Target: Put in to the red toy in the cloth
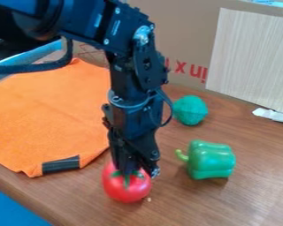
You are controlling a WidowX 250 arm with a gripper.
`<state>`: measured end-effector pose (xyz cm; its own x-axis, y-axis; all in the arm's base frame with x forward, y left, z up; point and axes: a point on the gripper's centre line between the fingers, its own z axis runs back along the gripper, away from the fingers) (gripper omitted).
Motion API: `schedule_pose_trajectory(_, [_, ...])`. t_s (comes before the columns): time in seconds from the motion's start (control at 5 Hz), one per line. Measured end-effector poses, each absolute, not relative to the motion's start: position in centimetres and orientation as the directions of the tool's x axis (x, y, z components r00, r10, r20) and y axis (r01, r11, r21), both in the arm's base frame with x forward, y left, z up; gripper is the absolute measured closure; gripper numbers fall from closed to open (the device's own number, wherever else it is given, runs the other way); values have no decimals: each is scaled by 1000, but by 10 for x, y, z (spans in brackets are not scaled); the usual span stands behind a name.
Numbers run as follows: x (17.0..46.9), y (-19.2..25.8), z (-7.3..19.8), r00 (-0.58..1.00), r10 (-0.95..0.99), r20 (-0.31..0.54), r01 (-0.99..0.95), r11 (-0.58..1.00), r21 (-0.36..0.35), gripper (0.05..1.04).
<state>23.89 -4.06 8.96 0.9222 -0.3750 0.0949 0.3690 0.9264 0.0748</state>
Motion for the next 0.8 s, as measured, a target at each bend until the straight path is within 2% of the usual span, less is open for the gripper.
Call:
schedule_pose_trajectory(0.2, [239,-41,90,924,-372,93,365,927,80,1025])
schedule_pose_trajectory(0.8, [239,-39,94,939,-336,80,331,941,63,1029])
